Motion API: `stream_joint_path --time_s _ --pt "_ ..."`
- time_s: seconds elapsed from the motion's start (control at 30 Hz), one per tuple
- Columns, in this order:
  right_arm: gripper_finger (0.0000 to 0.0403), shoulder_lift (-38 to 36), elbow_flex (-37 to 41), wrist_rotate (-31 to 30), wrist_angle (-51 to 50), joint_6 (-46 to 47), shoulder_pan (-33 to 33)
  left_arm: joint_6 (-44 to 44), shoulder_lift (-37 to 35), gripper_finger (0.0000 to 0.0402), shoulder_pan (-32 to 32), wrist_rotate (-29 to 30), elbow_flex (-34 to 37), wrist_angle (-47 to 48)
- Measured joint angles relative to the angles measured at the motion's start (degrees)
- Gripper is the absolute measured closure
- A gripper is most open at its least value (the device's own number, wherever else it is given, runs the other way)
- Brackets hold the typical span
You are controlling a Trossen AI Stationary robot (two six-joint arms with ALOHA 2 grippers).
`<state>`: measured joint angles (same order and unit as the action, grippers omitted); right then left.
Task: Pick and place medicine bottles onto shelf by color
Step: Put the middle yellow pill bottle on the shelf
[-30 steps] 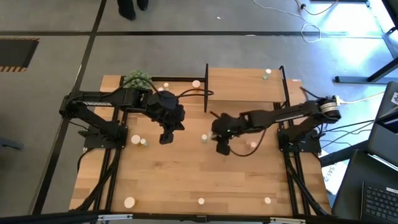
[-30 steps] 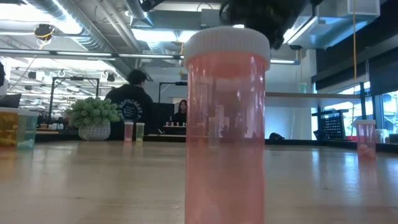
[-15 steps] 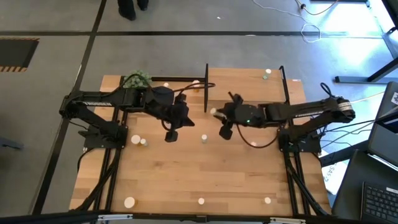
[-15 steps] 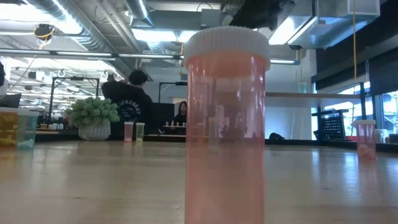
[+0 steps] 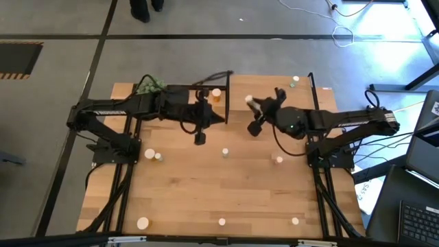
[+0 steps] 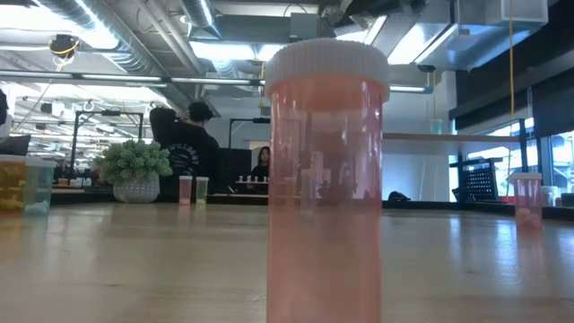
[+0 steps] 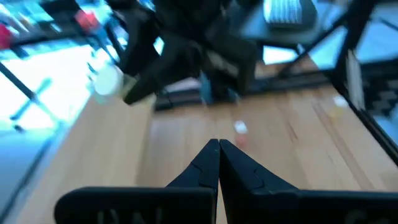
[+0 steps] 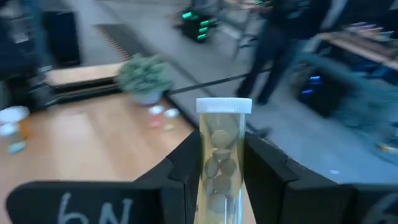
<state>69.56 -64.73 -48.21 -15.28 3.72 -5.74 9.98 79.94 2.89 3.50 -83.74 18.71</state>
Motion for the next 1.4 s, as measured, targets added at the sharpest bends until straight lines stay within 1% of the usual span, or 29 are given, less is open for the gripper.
stream_joint_path --time_s 0.13,0.23,0.3,0.37,0.5,0.67,0.77,0.9,1.1,1.2,1.27,1.4 --pt "0.0298 -0.4 0.0 -8.6 1.7 -2.6 0.4 -0.2 0.6 0.0401 1.9 0.3 0.1 -2.5" --pt "0.0298 -0.4 0.0 -14.2 1.6 -2.0 1.4 -0.2 1.1 0.0401 2.8 0.3 0.1 -2.6" --pt "0.0298 -0.5 0.0 -16.0 1.3 -1.2 2.2 -0.2 1.4 0.0401 3.3 0.3 0.1 -2.7" --pt "0.0298 -1.1 0.0 -16.2 0.8 -1.2 2.9 -0.2 1.9 0.0401 3.4 0.3 0.0 -3.3" --pt "0.0298 -3.8 0.0 -15.8 0.5 -1.3 3.2 0.1 2.3 0.0401 3.4 0.3 0.1 -3.1" --pt "0.0298 -9.3 0.0 -15.6 -0.4 -4.5 4.4 1.1 2.7 0.0401 3.6 0.3 0.1 -2.8" --pt "0.0298 -13.0 0.0 -13.1 -1.5 -5.3 5.6 1.1 2.6 0.0401 4.1 0.3 0.1 -3.1" --pt "0.0298 -17.7 0.4 -8.6 -4.4 -2.5 8.0 1.1 2.6 0.0401 4.9 0.3 0.1 -4.5" --pt "0.0298 -24.5 6.1 -7.1 -5.3 0.4 11.1 1.2 2.6 0.0401 5.9 0.3 0.1 -6.4" --pt "0.0298 -26.9 10.2 -3.8 -0.7 0.4 12.3 1.2 2.6 0.0401 6.5 0.3 0.1 -6.3" --pt "0.0298 -27.7 13.5 -2.2 4.7 0.1 13.2 1.2 2.6 0.0401 6.8 0.3 0.1 -6.4" --pt "0.0298 -27.5 19.8 -0.4 16.3 -4.0 14.5 1.2 2.6 0.0401 7.3 0.3 0.1 -6.3"
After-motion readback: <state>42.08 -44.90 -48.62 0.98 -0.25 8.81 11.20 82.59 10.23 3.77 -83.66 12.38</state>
